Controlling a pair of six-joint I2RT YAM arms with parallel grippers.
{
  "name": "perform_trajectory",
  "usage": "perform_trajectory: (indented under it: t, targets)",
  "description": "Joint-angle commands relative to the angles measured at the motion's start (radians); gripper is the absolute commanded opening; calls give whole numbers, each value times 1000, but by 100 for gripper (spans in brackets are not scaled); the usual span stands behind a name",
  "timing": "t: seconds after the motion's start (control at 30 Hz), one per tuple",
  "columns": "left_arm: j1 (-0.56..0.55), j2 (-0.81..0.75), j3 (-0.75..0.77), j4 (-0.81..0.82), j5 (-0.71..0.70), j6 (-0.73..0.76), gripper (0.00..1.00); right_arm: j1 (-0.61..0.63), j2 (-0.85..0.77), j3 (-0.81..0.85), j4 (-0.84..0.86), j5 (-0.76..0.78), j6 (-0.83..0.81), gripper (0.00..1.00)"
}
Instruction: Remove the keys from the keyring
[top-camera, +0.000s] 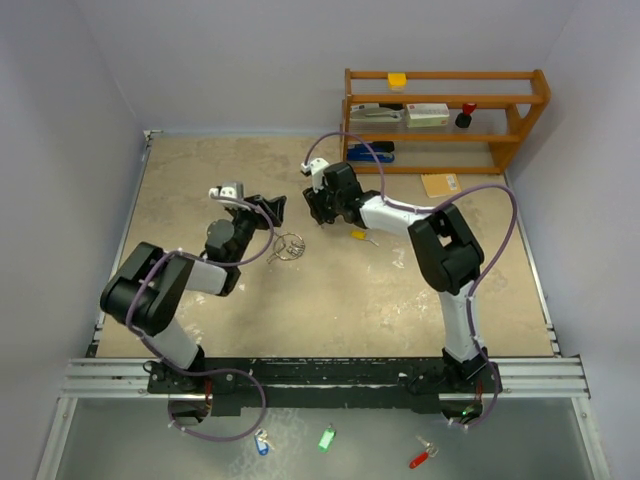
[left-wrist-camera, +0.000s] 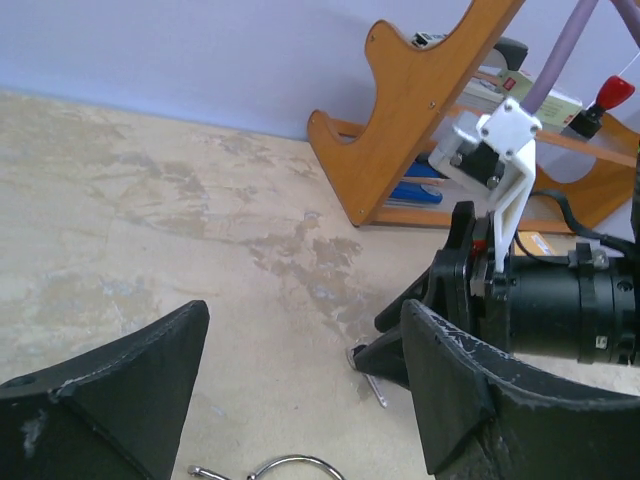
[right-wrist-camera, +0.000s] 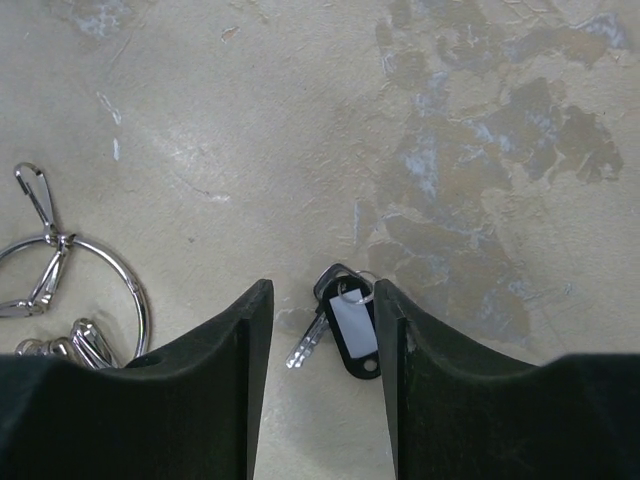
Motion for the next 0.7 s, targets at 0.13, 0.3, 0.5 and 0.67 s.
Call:
perform_trajectory:
  t: [0.13,0.3,0.5,0.67]
  targets:
    - [5,-228,99,-522,-111,120,75,-1,-288,-200,156,99,-21,50]
    - [5,-315,93,-652,-159,153,76,-1,-528,-480,360,286,-33,57]
    - [5,-403,90,-771,-308,135,77,-13,-748,-741,562,588,-31,71]
    - [6,-532,23,-772,-350,157,78,-86,-867,-855,595,722,35,78]
